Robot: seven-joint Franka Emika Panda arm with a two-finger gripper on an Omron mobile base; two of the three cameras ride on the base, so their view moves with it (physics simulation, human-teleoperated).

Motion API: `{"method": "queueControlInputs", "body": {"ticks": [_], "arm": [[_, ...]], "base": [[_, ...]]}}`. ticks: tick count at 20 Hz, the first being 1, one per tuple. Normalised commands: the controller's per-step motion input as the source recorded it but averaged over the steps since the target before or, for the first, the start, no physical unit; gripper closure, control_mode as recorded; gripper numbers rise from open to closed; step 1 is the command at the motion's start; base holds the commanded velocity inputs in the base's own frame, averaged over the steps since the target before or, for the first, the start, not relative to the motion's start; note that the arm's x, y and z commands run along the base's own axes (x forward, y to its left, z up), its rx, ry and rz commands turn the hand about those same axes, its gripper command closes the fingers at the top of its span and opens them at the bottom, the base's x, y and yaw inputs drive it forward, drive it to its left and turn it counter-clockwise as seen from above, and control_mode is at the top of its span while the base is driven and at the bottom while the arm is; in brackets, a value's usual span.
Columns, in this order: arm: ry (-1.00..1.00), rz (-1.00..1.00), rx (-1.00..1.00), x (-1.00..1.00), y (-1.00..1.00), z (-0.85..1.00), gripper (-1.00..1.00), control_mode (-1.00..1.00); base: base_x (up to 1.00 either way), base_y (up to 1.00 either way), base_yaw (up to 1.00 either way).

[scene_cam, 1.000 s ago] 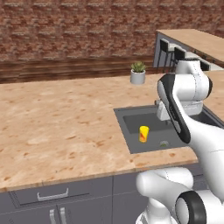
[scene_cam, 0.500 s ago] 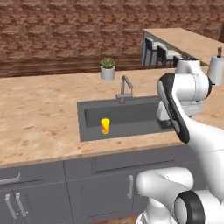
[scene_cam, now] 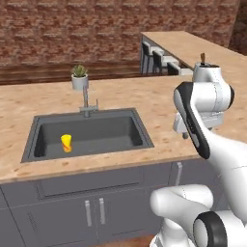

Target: Pick the cup and tupperware and place them in the sink. Then turn on the water.

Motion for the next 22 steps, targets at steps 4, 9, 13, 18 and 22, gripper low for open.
{"method": "queueControlInputs", "body": {"ticks": [4, 9, 13, 18, 22], "arm": [[0.0, 0.0, 0.0, 0.0, 0.0, 0.0, -1.0, 1.0], [0.0, 0.0, 0.0, 0.0, 0.0, 0.0, -1.0, 1.0], [0.0, 0.0, 0.0, 0.0, 0.0, 0.0, -1.0, 1.0], [0.0, 0.0, 0.0, 0.0, 0.0, 0.0, -1.0, 1.0], [0.0, 0.0, 0.0, 0.0, 0.0, 0.0, -1.0, 1.0]], "base": [[-0.08, -1.0, -0.01], [-0.1, -1.0, 0.0], [-0.2, -1.0, 0.0], [-0.36, -1.0, 0.0], [-0.27, -1.0, 0.0]]}}
